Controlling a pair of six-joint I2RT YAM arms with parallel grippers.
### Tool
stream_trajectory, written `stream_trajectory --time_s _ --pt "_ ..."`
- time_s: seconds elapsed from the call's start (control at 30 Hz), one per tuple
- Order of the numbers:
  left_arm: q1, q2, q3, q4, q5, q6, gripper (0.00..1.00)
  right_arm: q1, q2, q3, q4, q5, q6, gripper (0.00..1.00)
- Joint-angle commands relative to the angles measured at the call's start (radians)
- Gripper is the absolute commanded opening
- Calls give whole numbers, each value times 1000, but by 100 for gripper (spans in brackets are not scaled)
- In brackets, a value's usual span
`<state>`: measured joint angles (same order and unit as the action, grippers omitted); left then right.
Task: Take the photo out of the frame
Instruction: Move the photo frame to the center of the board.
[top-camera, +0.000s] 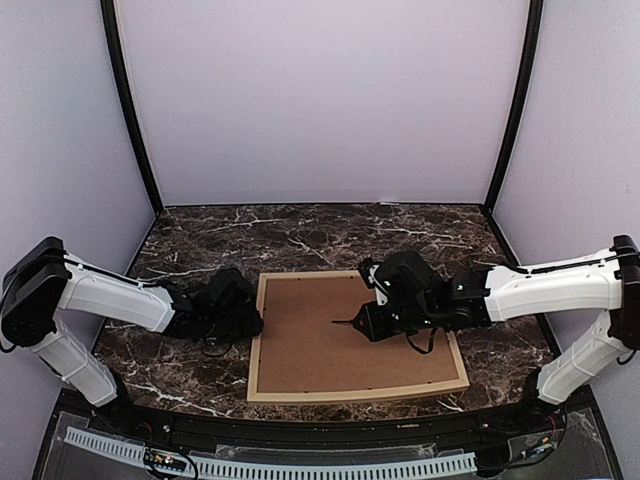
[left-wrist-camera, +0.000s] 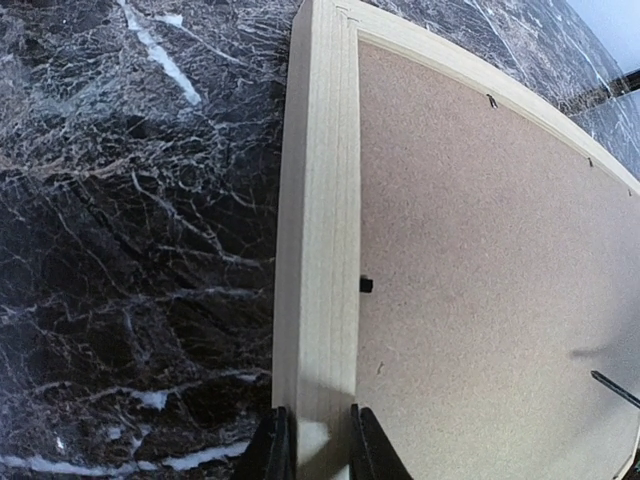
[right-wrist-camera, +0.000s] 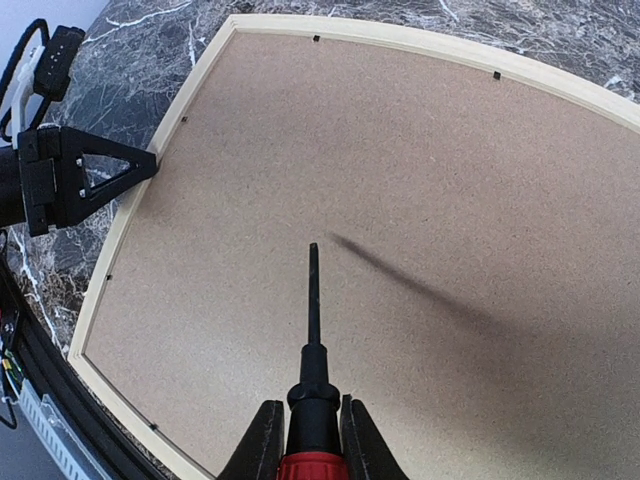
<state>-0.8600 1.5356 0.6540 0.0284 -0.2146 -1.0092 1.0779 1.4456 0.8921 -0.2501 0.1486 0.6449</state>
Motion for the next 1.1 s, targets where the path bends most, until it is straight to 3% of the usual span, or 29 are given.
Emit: stream_trajectory --time_s 0.0,0.43,0.57,0.77,1.07 --pt "-39 69 -55 -81 132 -108 10 1 -16 11 39 -3 14 0" --pt "-99 196 73 1 184 -123 12 3 -50 -15 29 12 30 0" --pt "-122 215 100 9 194 -129 21 4 -52 -13 24 15 32 0" --pt "-144 156 99 23 182 -102 43 6 -60 -10 14 22 35 0" --pt "-142 -33 72 -69 30 81 56 21 -58 4 24 12 33 0"
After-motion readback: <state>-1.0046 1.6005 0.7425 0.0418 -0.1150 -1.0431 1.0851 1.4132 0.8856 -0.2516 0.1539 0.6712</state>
